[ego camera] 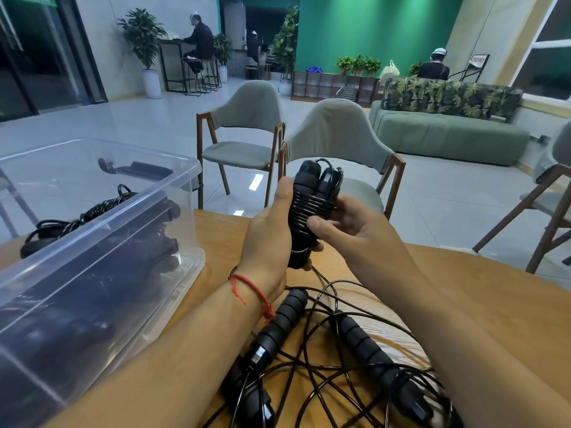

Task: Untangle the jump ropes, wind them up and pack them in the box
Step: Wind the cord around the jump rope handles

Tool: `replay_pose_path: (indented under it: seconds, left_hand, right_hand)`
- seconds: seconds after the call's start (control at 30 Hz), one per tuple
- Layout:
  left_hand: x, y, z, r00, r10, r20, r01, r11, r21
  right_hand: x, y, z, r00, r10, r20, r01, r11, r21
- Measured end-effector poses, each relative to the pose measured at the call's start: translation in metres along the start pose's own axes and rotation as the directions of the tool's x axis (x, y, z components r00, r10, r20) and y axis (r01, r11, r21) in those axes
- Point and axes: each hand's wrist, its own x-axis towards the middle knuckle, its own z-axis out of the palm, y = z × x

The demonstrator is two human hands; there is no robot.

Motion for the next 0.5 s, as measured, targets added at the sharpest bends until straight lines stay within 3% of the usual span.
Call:
replay_pose_path:
  seconds: [0.3,0.5]
  left_hand:
    - [-0.011,0.045,0.005,0.978,0.164,-0.13,-0.17,0.985,-0.04]
    - [-0.032,0.099,0.006,0.938,0.254,-0.237,-0.26,0.966,0.008]
  right_hand:
    - [0.016,-0.05,0.009,0.979,-0.179,-0.1,0.175,0.983,-0.049]
    - [0.02,-0.103,0.01,0.952,-0.268,-0.147,0.274,0.962,0.019]
